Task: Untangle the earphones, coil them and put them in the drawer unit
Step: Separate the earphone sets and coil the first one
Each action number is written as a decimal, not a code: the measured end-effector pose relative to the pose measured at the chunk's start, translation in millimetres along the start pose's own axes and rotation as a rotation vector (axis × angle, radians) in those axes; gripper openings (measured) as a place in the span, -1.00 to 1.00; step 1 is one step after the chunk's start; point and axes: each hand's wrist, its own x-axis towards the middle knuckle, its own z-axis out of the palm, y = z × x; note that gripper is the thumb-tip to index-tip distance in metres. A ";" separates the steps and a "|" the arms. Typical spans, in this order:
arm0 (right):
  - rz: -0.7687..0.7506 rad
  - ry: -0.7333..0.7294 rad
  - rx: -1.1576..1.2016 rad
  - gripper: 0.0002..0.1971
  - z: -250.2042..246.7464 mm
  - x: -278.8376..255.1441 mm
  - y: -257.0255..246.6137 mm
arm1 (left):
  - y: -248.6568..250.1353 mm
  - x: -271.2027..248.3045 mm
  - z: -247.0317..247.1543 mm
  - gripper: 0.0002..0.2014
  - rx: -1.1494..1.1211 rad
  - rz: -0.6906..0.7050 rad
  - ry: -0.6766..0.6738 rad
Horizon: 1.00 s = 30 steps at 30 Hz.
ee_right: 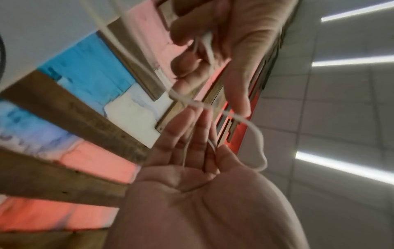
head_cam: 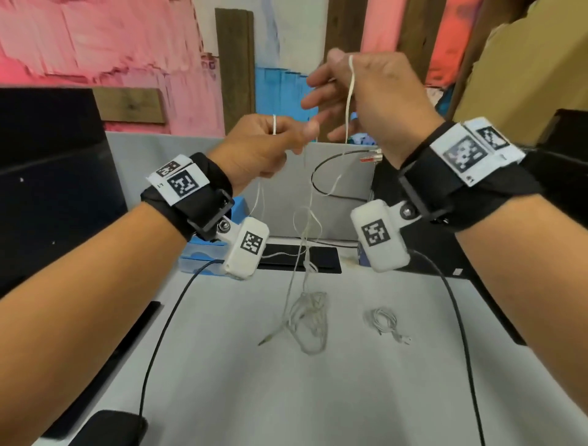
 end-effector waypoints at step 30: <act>0.241 -0.198 0.398 -0.87 27.0 -65.8 87.8 | 69.6 29.2 -16.6 -0.78 0.198 0.125 0.122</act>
